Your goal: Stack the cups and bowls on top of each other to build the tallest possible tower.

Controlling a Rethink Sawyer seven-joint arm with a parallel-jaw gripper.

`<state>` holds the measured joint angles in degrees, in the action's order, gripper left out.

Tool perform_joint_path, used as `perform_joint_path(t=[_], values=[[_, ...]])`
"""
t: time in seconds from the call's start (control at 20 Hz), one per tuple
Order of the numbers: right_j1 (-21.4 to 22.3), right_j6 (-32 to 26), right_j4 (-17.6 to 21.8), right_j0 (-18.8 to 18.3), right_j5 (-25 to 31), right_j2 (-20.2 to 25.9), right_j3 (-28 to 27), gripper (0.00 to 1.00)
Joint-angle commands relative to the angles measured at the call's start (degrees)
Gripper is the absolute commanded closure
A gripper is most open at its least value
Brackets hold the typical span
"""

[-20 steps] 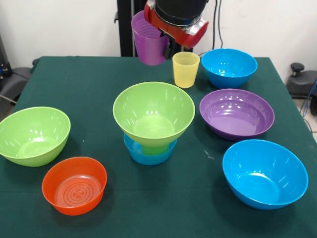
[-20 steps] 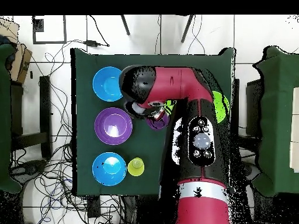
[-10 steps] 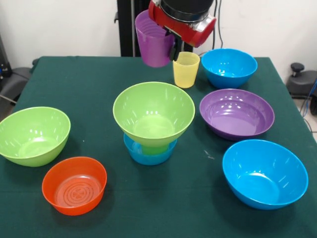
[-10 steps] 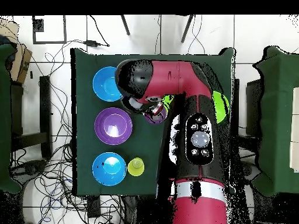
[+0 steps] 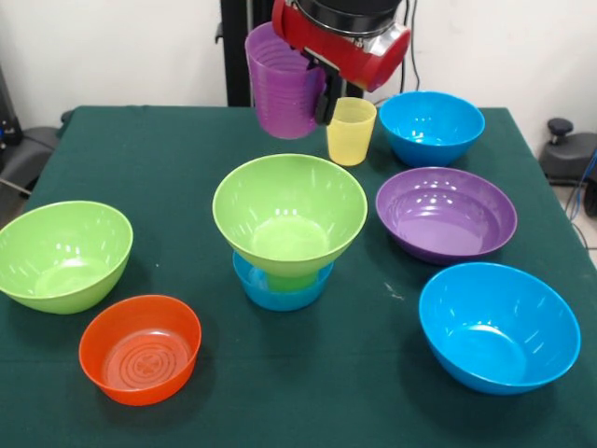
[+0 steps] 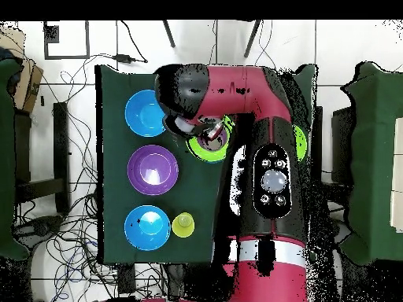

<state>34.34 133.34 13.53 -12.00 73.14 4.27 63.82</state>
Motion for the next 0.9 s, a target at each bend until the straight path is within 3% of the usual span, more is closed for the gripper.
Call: perform_joint_path(t=[0.05,0.5,0.9], values=[[-4.46,-7.84,1.12,0.22,3.02,6.08,-7.03,1.0],[-6.98,-7.59,1.03,0.94,3.41,5.69,-10.32,1.0],[-7.41,-6.46,0.8,1.51,0.9,5.25,-8.97,1.0]])
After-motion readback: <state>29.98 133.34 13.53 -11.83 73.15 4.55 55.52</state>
